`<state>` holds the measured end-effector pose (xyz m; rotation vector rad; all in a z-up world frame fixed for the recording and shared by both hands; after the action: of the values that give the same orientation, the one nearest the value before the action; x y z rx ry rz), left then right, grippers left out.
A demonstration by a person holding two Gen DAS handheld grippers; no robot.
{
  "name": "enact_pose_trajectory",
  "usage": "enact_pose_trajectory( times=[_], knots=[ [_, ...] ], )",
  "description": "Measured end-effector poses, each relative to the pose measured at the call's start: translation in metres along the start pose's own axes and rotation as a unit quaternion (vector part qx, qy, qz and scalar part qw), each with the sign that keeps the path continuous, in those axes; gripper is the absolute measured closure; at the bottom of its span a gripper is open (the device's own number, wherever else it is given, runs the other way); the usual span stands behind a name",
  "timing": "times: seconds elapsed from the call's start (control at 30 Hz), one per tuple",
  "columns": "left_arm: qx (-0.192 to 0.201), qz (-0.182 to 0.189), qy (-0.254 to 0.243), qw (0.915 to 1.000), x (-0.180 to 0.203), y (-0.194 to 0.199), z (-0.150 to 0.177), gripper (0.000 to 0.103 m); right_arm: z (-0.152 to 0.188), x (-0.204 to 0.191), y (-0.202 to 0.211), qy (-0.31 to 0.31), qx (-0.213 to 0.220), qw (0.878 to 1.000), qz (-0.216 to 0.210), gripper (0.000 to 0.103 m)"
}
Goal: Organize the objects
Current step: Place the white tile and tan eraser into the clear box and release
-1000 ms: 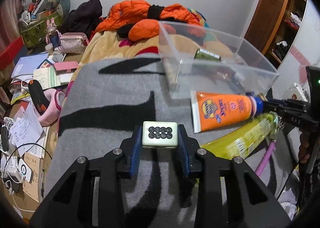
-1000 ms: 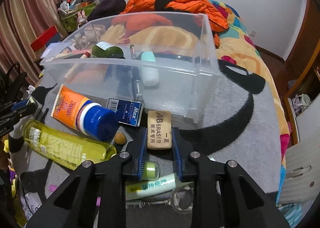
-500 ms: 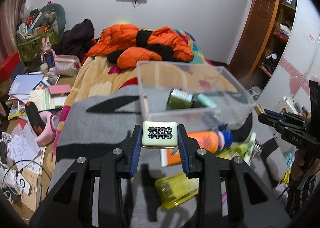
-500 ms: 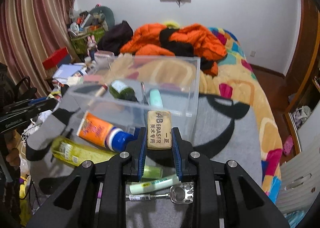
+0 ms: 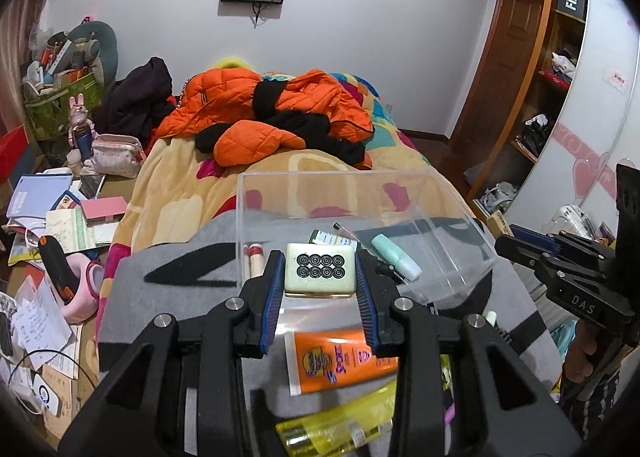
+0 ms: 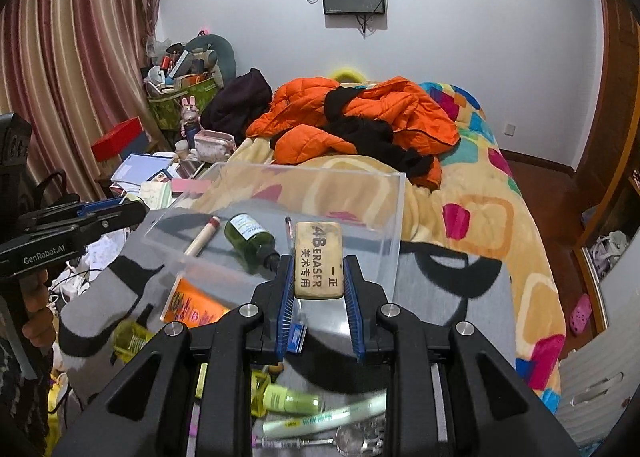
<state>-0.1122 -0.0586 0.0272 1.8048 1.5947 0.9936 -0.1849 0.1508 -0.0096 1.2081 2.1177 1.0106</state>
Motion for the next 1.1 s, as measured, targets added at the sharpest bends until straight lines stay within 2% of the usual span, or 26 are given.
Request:
enact_pose_trajectory(
  times=[0.2,0.47,0.67,0.83,1.1],
  knots=[
    [-0.029,-0.005,-0.007,0.9995,0.003,-0.028,-0.014,0.069,-0.016,0.003,-0.021,-0.001,-0.015,1.0,0.009,0.081],
    [-0.08,-0.001,-0.008,0.9967,0.0,-0.067,-0.021,0.069,-0.029,0.007,-0.058,-0.001,-0.056,0.998,0.008,0.081],
    [-0.104,0.003,-0.012,0.9945,-0.004,-0.086,-0.024,0.069,-0.037,0.006,-0.086,0.008,-0.087,0.996,0.009,0.081],
    [-0.111,-0.005,-0.022,0.9936,0.0,-0.093,-0.025,0.069,-0.042,0.002,-0.098,0.018,-0.097,0.995,0.032,0.081],
    [-0.116,-0.007,-0.032,0.9927,0.006,-0.097,-0.027,0.069,-0.046,-0.013,-0.108,0.038,-0.109,0.993,0.027,0.081]
  ],
)
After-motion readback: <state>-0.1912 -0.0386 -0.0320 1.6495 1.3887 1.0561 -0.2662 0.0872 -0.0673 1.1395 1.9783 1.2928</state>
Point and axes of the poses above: each gripper's, at about its wrist camera, not at the fingertips, and y roughly against the way its jaws point, x to its right, z to its underside, the point moved 1 cm from there along -y, roughly the way its jaws point, and after that the axes turned 13 degrees about -x, right-handed, at the moved point
